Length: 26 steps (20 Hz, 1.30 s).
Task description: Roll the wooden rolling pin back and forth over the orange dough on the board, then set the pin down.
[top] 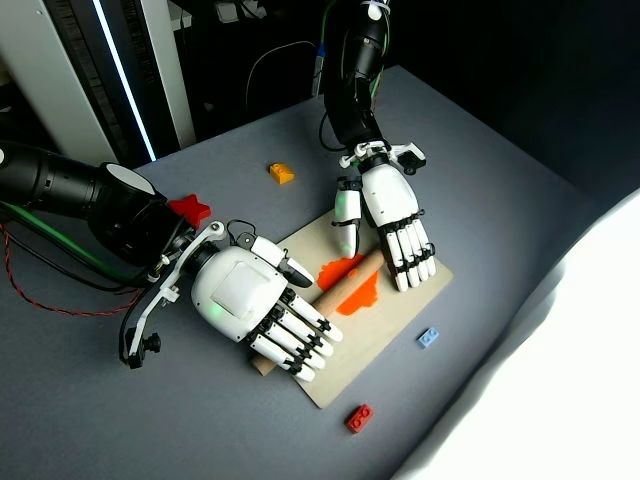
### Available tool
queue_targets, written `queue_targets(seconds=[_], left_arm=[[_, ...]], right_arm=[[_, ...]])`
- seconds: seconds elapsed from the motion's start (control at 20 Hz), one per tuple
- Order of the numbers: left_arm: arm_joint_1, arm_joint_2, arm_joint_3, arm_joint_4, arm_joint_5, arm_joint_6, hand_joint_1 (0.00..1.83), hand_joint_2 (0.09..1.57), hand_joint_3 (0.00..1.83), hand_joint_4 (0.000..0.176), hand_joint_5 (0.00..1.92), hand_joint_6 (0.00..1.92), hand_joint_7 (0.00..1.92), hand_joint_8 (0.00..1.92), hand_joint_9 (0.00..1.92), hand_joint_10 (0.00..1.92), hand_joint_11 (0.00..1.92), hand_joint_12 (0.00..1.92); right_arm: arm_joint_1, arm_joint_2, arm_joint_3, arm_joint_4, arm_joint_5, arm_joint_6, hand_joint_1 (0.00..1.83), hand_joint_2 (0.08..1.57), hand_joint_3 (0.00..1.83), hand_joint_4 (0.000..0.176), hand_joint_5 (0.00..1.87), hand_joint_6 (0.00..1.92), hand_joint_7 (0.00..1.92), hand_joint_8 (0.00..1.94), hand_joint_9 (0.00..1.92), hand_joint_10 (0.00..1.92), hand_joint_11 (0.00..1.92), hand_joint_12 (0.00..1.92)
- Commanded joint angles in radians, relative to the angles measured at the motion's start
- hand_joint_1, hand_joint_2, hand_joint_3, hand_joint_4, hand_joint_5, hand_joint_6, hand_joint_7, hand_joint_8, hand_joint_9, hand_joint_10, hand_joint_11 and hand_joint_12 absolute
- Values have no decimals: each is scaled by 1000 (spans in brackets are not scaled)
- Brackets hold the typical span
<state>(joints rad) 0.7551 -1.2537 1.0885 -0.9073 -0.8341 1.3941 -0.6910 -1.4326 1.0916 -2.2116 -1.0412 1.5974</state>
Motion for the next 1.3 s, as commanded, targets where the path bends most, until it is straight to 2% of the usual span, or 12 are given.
queue_targets(seconds=[0.0, 0.3, 0.35, 0.6, 0.75, 0.95, 1.1, 1.25], left_arm=[[11, 6, -9, -2, 18, -4, 0, 1420, 1, 0, 119, 0, 153, 1, 132, 1, 0, 174], [5, 23, -29, -2, 18, -4, 0, 1420, 0, 0, 109, 1, 154, 0, 139, 1, 0, 155], [4, 25, -32, -2, 19, -4, 0, 1415, 0, 0, 151, 7, 195, 2, 173, 7, 0, 245], [11, 34, -48, -2, 26, -7, 0, 1419, 0, 0, 113, 2, 165, 0, 147, 1, 0, 152], [20, 37, -61, -1, 19, -8, 0, 1420, 1, 0, 126, 3, 174, 1, 164, 4, 0, 237], [39, 47, -86, -1, -1, -17, 0, 1418, 0, 0, 137, 5, 189, 6, 172, 6, 0, 231], [50, 53, -99, 0, -9, -19, 0, 1419, 0, 0, 107, 1, 143, 1, 130, 2, 0, 133], [55, 54, -104, 16, -10, -29, 0, 1418, 0, 0, 137, 3, 172, 1, 156, 4, 0, 254]], right_arm=[[-4, 9, -5, -59, -90, -4, 0, 1527, 0, 0, 276, 4, 287, 2, 238, 2, 0, 513], [-11, 14, -23, -59, -105, -19, 0, 1530, 1, 0, 285, 7, 295, 4, 246, 5, 0, 514], [-13, 15, -26, -59, -107, -23, 0, 1530, 1, 0, 287, 7, 294, 3, 239, 2, 0, 517], [-21, 18, -36, -59, -116, -34, 0, 1541, 4, 0, 272, 2, 275, 0, 230, 2, 0, 501], [-23, 19, -41, -59, -121, -39, 0, 1540, 2, 0, 277, 4, 283, 3, 234, 3, 0, 529], [-25, 21, -52, -59, -128, -46, 0, 1538, 1, 0, 282, 6, 283, 3, 234, 3, 0, 532], [-25, 23, -62, -59, -136, -54, 0, 1535, 0, 0, 279, 7, 286, 4, 234, 7, 0, 536], [-25, 26, -73, -59, -139, -59, 0, 1533, 0, 0, 299, 11, 308, 7, 253, 11, 0, 591]])
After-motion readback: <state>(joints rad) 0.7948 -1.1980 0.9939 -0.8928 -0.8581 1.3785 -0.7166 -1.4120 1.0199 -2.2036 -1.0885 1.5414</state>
